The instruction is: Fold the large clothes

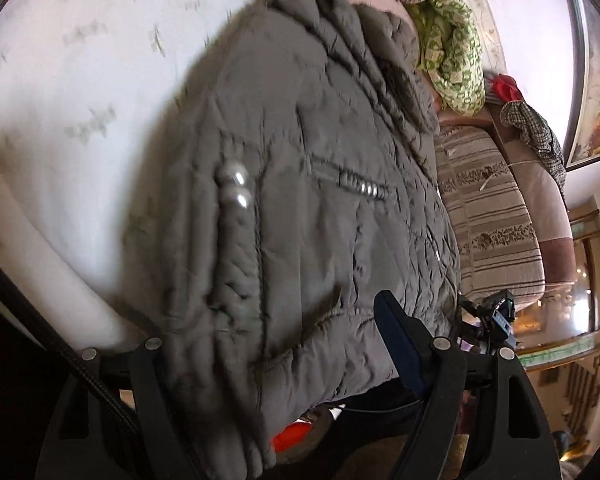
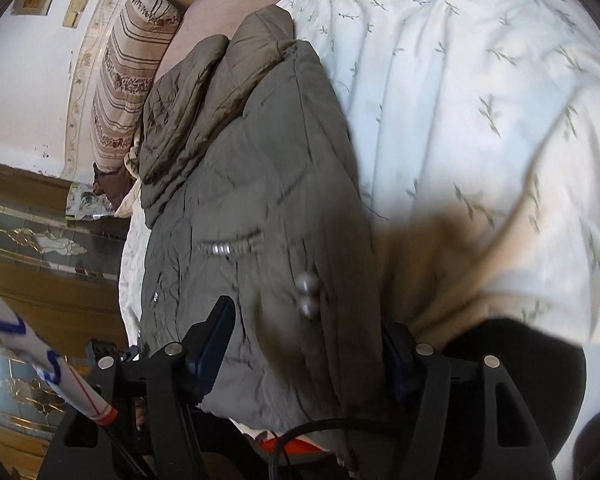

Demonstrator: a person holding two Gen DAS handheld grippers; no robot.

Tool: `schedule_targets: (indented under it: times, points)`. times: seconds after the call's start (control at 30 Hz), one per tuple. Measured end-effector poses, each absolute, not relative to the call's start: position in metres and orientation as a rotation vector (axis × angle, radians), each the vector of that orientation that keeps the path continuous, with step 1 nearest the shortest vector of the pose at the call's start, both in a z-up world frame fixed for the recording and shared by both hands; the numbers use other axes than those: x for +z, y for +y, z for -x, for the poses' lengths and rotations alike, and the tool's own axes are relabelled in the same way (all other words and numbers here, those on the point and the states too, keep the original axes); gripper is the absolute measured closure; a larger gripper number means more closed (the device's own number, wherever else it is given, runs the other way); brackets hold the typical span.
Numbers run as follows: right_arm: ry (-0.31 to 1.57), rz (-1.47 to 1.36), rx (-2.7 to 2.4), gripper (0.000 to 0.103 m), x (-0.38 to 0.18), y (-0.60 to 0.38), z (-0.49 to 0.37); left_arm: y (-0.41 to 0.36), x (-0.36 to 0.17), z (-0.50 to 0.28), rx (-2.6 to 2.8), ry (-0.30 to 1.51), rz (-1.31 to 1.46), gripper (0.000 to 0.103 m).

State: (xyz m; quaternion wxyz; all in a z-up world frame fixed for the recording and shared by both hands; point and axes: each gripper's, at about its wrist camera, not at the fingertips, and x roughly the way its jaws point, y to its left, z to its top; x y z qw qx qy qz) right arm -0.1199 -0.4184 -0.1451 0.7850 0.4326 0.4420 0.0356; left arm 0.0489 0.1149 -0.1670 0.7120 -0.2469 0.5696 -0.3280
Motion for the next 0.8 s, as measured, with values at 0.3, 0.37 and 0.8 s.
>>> schedule_targets:
  times: [0.3, 0.37, 0.8]
  points:
    - [0.997, -0.803, 0.095, 0.037, -0.143, -0.386, 0.134, 0.105, -0.156, -0.033, -0.702, 1.226, 0.464, 0.03]
    - [0.995, -0.78, 0.101, 0.039, -0.141, -0.38, 0.137, 0.101, -0.152, -0.03, -0.708, 1.215, 0.432, 0.038]
    - [1.068, -0.547, 0.037, 0.065, -0.141, -0.362, 0.135, 0.107, -0.123, -0.023, -0.555, 1.162, 0.391, 0.082]
